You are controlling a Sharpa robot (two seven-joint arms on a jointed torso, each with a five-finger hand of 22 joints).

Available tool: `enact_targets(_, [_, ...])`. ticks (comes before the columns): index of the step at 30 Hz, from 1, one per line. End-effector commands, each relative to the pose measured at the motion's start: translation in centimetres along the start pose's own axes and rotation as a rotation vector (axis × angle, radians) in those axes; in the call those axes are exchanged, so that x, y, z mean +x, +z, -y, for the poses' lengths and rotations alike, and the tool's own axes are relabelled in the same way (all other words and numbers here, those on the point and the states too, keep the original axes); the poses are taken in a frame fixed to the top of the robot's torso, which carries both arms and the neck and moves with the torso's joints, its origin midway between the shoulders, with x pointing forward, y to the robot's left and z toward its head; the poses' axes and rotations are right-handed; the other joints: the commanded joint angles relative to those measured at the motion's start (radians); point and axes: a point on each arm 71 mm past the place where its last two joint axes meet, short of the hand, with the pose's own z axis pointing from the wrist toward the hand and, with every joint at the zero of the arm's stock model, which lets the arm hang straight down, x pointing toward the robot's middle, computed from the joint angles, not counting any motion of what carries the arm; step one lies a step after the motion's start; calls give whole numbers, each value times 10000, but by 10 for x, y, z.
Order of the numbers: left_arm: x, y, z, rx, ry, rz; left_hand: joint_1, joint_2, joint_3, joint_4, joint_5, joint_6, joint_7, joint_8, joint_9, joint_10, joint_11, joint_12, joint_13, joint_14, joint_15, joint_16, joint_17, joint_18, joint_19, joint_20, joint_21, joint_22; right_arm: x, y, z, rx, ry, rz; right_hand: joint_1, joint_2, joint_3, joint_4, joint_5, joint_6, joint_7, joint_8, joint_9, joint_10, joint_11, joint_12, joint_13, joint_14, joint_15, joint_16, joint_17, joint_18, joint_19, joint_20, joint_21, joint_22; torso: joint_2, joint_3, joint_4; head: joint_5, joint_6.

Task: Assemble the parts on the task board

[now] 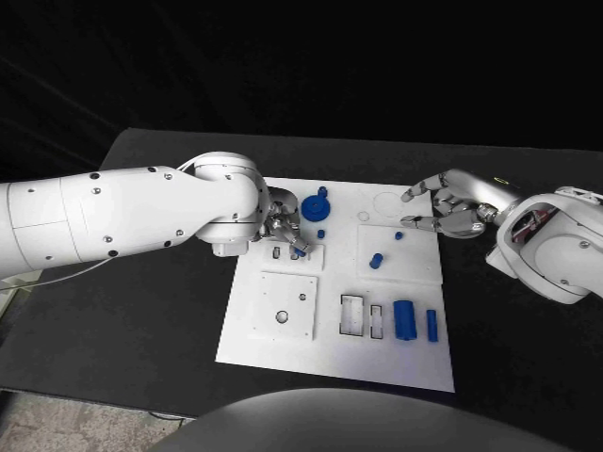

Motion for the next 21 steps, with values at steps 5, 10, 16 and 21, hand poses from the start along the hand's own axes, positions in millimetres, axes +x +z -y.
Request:
enact_targets(5, [4, 0, -7, -143, -175, -6, 4, -130, 153, 3, 40, 83, -6, -99, 20, 1160, -262, -39, 2639, 1053, -70, 24, 2634, -91, -52, -53, -52, 370, 2, 0, 1, 109, -28, -234, 2, 94, 5, -78, 77, 60, 2, 56, -36, 769, 80, -129, 2368, 747, 72, -103, 1326, -39, 218, 58, -135, 1798, 1, -2, 0, 1, 2])
enact_targets(10, [4, 0, -10, -180, -224, 24, -1, -159, 241, -1, 54, 96, -5, -146, 29, 1160, -261, -39, 2639, 1053, -69, 24, 2634, -92, -51, -53, -56, 374, 2, 0, 1, 133, -33, -273, 3, 98, 6, -83, 92, 63, 2, 55, -41, 758, 80, -143, 2357, 741, 72, -128, 1300, -31, 204, 59, -169, 1784, 2, -4, 4, -9, 2])
enact_targets(16, [5, 0, -11, -214, -249, 31, -12, -195, 349, -4, 76, 119, -3, -194, 44, 1160, -260, -39, 2639, 1053, -69, 24, 2634, -91, -54, -53, -66, 372, 3, 0, 2, 161, -39, -318, 4, 105, 6, -94, 116, 68, 3, 54, -50, 732, 81, -179, 2331, 731, 73, -167, 1259, -21, 187, 60, -211, 1768, 5, -5, 6, 4, 2])
enact_targets(21, [7, 1, -14, -277, -249, -12, -42, -248, 480, -1, 95, 147, 1, -252, 67, 1160, -257, -39, 2639, 1053, -67, 24, 2634, -88, -60, -52, -79, 366, 3, 0, 2, 182, -43, -352, 4, 105, 6, -94, 116, 68, 3, 54, -50, 732, 81, -179, 2331, 731, 73, -167, 1259, -21, 187, 60, -211, 1768, 2, -2, 4, -3, 2])
